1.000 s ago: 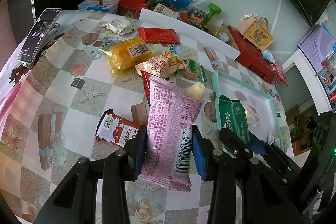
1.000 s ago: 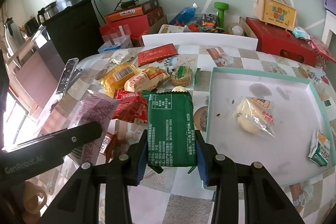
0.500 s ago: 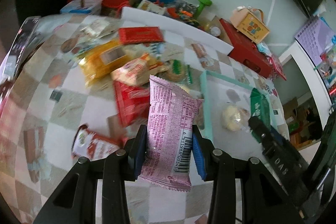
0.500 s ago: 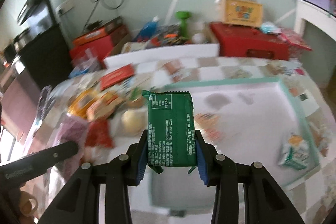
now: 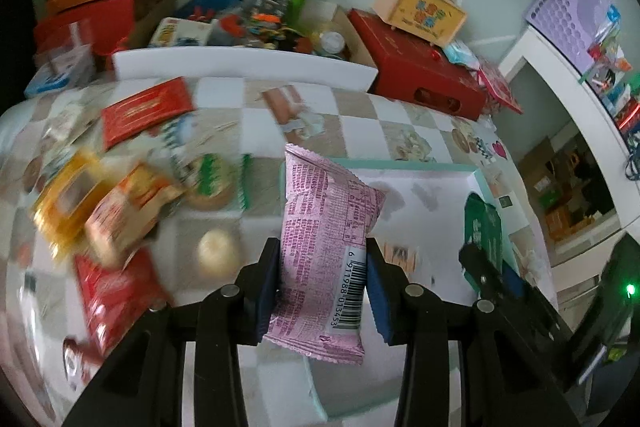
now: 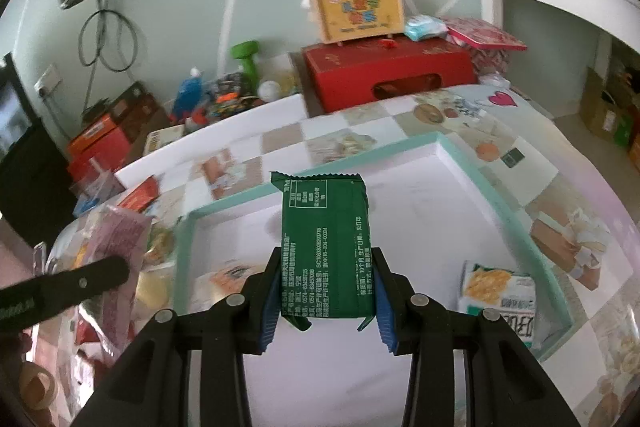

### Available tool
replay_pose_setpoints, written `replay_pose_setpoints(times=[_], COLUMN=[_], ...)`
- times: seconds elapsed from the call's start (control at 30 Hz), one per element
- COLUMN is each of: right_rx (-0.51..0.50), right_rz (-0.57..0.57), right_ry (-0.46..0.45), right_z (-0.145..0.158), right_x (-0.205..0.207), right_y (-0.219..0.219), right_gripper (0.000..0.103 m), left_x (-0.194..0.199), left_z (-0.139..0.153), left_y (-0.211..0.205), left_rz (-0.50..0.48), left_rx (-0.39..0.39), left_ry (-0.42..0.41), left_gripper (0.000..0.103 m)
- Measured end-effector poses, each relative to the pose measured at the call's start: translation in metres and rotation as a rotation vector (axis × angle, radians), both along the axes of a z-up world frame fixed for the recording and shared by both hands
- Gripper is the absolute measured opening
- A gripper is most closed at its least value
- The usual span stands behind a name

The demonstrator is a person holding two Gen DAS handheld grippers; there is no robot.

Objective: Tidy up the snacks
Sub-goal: 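Lift both held packs and carry them over the tray, then open both grippers to drop the packs into the tray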

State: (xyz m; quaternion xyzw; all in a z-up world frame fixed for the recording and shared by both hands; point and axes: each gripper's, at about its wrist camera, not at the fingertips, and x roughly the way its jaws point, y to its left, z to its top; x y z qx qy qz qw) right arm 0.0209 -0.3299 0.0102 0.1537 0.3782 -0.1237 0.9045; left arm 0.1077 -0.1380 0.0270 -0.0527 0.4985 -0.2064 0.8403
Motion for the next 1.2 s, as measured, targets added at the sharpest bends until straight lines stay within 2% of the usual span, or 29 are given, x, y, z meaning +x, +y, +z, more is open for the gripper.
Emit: replay_pose_setpoints(times=[0.3,0.47,0.7,0.77,0.83,0.9,1.07,1.1,1.17,1.2], right_rx=[0.009,0.027,0.031,0.016,0.012,0.01,0.0,0.001,0.003,0.002], right_rz=[-0.051,-0.071,-0.071,-0.077,-0.073,-0.07,-0.07,-0.072,-0.076,-0.081], right_ry=[0.041,0.058,0.079,0.083,0.082,0.082,0.085,0.086,0.096,0.101], right_z=[-0.018,-0.026,-0.031,-0.03,-0.028,-0.026,-0.021,-0.021,-0.022,-0.023], right_x=[0.009,0.01,0.011,0.011,0.01,0.01,0.008,0.007,0.007,0.008], right_y=[-0.023,-0.032,-0.034,-0.034,-0.033,-0.032,-0.03,-0.031,-0.031,-0.032], right_gripper=[0.042,0.042,0.043,0.043,0.043,0.043,0.043,0.046,0.061,0.075], left_x=[0.039,0.045,0.041,0.04,0.036,0.033,0.025,0.024,0.021,0.021], left_z=[-0.028,-0.046,-0.052,-0.049,-0.044,-0.039,-0.03,-0.029,-0.028,-0.028], left_y=[-0.041,-0.054,-0.066,-0.063,-0.061,-0.059,-0.052,-0.05,-0.045,-0.043], left_rz=[-0.047,-0.061,-0.089,-0.086,-0.079,-0.079,-0.059,-0.053,-0.035,-0.023], left_rx=[0.081,0.091,0.11,0.105,0.112,0.109,0.127,0.13,0.133,0.139], left_ry=[0.017,0.043,0.042,0.035,0.024,0.015,0.01,0.009,0.003,0.0], left_gripper=[0.042,0.042,0.042,0.044,0.055,0.061,0.067,0.072,0.081,0.086])
